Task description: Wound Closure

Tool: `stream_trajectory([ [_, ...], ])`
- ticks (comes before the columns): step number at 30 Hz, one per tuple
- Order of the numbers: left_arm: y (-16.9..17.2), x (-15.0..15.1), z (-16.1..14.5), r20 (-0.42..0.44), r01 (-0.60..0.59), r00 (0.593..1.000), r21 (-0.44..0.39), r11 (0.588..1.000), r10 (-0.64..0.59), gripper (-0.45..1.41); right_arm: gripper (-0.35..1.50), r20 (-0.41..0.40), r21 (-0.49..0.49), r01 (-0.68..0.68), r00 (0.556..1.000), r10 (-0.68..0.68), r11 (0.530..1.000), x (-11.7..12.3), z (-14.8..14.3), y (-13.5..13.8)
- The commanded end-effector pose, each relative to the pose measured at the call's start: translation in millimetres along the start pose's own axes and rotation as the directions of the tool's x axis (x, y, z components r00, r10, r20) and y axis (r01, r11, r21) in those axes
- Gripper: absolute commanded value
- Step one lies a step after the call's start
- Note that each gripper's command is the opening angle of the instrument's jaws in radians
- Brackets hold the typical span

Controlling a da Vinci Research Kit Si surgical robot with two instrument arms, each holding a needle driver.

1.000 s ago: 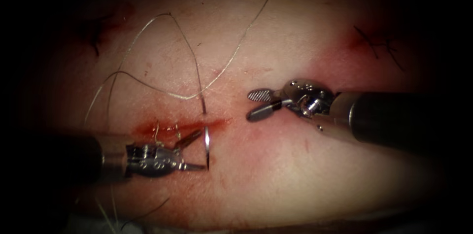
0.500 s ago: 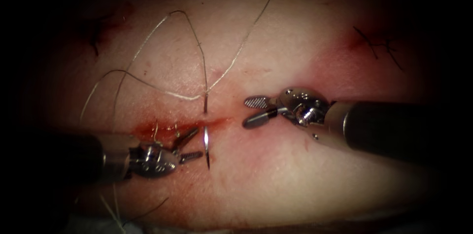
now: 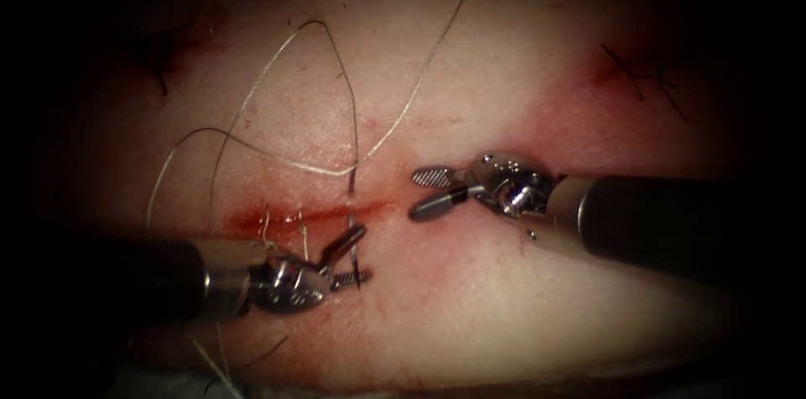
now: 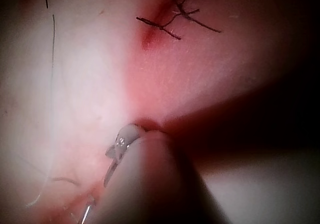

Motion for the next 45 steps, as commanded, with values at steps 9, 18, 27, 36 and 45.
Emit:
stream_trajectory([
  [9, 0.7, -0.3, -0.4, -0.025, -0.001, 1.0, -0.002, 1.0, 0.001, -0.45, 1.33, 0.001, 0.005, -0.006, 1.0, 0.006, 1.0, -0.7, 1.2, -0.4],
  [18, 0.3, 4.1, -6.0, -0.112, 0.023, 0.993, -0.039, 0.999, -0.028, -0.45, 1.35, -0.004, 0.026, -0.013, 1.0, 0.013, 1.0, -0.5, 0.8, -2.3],
  [27, -3.3, 11.5, -12.8, -0.2, 0.091, 0.975, -0.026, 0.996, -0.094, -0.45, 1.26, -0.046, 0.099, -0.074, 0.996, 0.079, 0.992, -1.6, -1.1, -6.4],
  [36, -9.3, 13.2, -18.0, -0.232, 0.102, 0.969, 0.042, 0.994, -0.09, -0.45, 1.24, -0.067, 0.114, -0.094, 0.993, 0.102, 0.989, -1.6, -2.6, -11.9],
  [45, -19.0, 12.4, -21.4, -0.252, 0.098, 0.966, 0.153, 0.983, -0.058, -0.45, 1.23, -0.108, 0.134, -0.103, 0.987, 0.118, 0.986, -0.2, -2.7, -15.1],
])
